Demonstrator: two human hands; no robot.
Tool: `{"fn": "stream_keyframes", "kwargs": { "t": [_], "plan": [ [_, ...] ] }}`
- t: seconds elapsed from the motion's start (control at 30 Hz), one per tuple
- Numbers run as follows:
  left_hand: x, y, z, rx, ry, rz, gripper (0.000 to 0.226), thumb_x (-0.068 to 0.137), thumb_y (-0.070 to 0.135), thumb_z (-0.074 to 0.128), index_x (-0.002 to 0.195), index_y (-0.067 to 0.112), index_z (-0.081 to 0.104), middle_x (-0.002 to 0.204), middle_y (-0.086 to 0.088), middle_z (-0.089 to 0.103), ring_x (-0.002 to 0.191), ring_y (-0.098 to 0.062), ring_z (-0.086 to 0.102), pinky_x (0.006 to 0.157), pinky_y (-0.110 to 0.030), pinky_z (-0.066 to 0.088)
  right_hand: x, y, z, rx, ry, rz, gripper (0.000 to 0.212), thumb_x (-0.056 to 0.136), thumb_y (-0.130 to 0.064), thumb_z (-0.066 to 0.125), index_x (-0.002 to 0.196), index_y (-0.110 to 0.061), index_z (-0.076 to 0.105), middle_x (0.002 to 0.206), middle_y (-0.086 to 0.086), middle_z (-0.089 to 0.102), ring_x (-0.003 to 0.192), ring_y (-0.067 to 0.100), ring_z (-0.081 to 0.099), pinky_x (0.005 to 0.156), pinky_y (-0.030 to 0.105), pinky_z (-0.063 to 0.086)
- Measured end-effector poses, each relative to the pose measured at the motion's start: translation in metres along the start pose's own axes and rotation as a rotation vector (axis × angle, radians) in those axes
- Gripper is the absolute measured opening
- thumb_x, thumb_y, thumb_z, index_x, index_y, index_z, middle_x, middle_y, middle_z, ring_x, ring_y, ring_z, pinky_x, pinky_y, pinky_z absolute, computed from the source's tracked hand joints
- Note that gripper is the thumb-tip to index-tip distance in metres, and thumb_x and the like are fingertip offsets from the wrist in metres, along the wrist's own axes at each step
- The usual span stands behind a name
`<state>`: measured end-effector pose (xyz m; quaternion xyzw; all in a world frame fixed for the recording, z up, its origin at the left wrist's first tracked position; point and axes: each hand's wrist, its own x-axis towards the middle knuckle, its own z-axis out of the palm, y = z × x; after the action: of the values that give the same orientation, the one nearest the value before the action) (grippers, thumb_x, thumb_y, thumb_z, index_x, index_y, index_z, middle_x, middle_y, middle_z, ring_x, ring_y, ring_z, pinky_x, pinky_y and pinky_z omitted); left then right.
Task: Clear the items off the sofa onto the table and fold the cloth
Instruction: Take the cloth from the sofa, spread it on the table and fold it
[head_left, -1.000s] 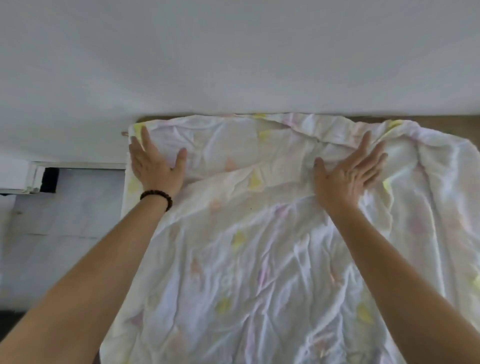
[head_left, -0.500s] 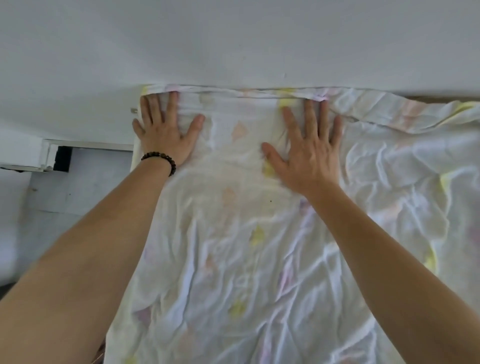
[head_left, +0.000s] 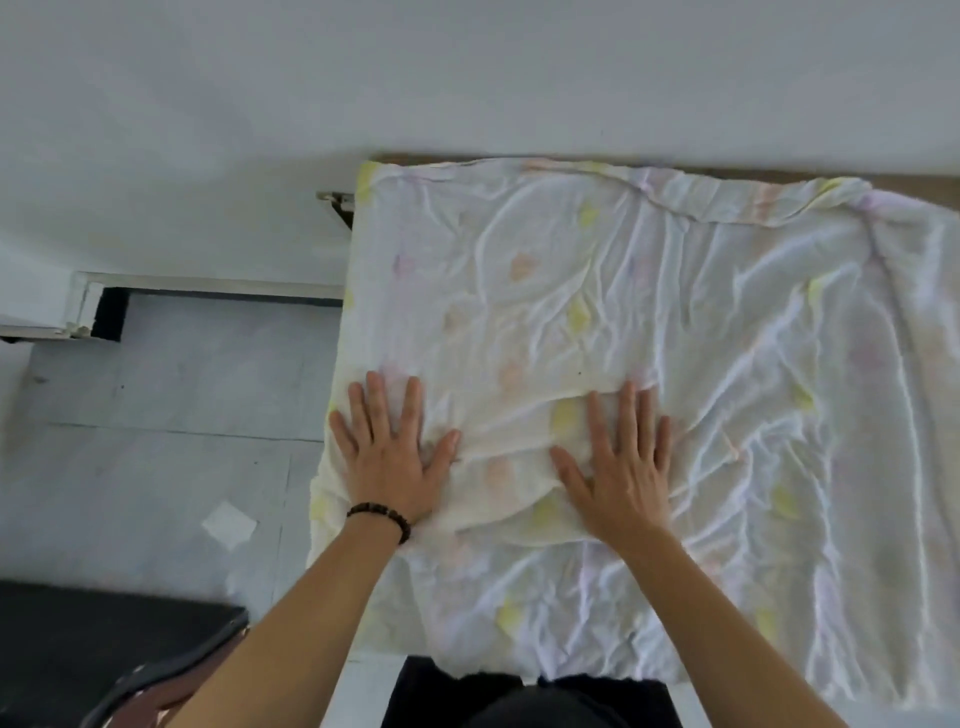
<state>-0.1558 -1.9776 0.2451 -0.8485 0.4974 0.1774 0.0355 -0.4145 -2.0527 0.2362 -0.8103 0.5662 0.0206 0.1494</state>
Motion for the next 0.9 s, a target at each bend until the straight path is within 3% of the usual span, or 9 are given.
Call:
{"fn": "stream_keyframes", "kwargs": {
  "t": [0.13,0.27,0.37,0.5,0.6,0.7,0.83,0.9],
  "plan": [
    [-0.031,-0.013,0.004,-0.015,-0.019,0.016,0.079,0.088,0.075,0.019,0.155,0.035,0.003,0.162,-0.011,-0.015,0.148,-0.034,-0.016,0.115,-0.061,-0.006,-0.026,-0.002,-0.003,-0.018,-0.033,0.058,0.084,0.092,-0.071,0.029,0.159,-0.022,0.014,0.166,0.015,-0.006,0.153,0.036,-0.002,0.121,0.057,0.006],
    [-0.043,-0.026,0.003,-0.017,-0.060,0.028,0.079,0.088,0.075,0.019,0.154,0.037,-0.002,0.161,-0.007,-0.022,0.147,-0.032,-0.022,0.114,-0.062,-0.009,-0.041,-0.013,-0.004,0.001,-0.096,0.105,0.086,0.091,-0.075,0.025,0.159,-0.030,-0.003,0.164,0.012,-0.020,0.151,0.038,-0.015,0.121,0.058,-0.004],
    [-0.046,-0.029,-0.002,-0.033,-0.061,0.043,0.079,0.088,0.075,0.017,0.155,0.035,0.004,0.162,-0.008,-0.016,0.148,-0.031,-0.017,0.114,-0.062,-0.007,-0.049,-0.019,0.001,-0.012,-0.151,0.107,0.088,0.089,-0.078,0.022,0.158,-0.032,-0.009,0.164,0.008,-0.023,0.150,0.035,-0.021,0.120,0.060,-0.003],
    [-0.005,-0.021,-0.021,-0.187,0.070,0.050,0.074,0.093,0.064,0.026,0.152,0.019,0.025,0.160,-0.018,0.013,0.147,-0.037,0.009,0.115,-0.059,0.006,-0.025,-0.032,-0.009,0.083,-0.015,0.189,0.091,0.090,-0.073,0.031,0.159,-0.021,0.005,0.165,0.015,-0.009,0.152,0.037,-0.010,0.120,0.059,-0.002],
    [0.064,-0.016,-0.045,-0.340,0.216,0.023,0.054,0.100,0.037,0.039,0.145,0.008,0.036,0.153,-0.021,0.029,0.140,-0.038,0.028,0.112,-0.051,0.027,0.034,-0.053,-0.022,0.105,0.095,0.051,0.080,0.096,-0.062,0.036,0.158,-0.016,0.015,0.165,0.020,-0.001,0.152,0.040,-0.004,0.121,0.058,0.002],
    [0.138,-0.017,-0.070,-0.517,0.281,-0.074,0.042,0.097,0.008,0.041,0.140,0.004,0.042,0.144,-0.017,0.041,0.131,-0.032,0.042,0.106,-0.035,0.036,0.113,-0.082,-0.030,0.091,0.146,-0.090,0.067,0.101,-0.054,0.034,0.157,-0.018,0.024,0.165,0.020,0.006,0.152,0.040,0.002,0.122,0.055,0.005],
    [0.208,-0.032,-0.088,-0.598,0.244,-0.169,0.045,0.099,0.008,0.038,0.144,0.011,0.039,0.147,-0.008,0.043,0.133,-0.024,0.043,0.107,-0.026,0.033,0.210,-0.121,-0.031,0.034,0.184,-0.333,0.051,0.104,-0.039,0.036,0.149,-0.016,0.042,0.161,0.020,0.025,0.149,0.042,0.018,0.119,0.055,0.017],
    [0.230,-0.039,-0.092,-0.656,0.201,-0.139,0.040,0.100,0.010,0.039,0.138,0.013,0.047,0.139,-0.006,0.053,0.127,-0.021,0.049,0.099,-0.019,0.035,0.250,-0.134,-0.030,-0.021,0.265,-0.394,0.044,0.103,-0.030,0.041,0.142,-0.013,0.052,0.150,0.020,0.043,0.142,0.042,0.035,0.115,0.056,0.028]
  ]
}}
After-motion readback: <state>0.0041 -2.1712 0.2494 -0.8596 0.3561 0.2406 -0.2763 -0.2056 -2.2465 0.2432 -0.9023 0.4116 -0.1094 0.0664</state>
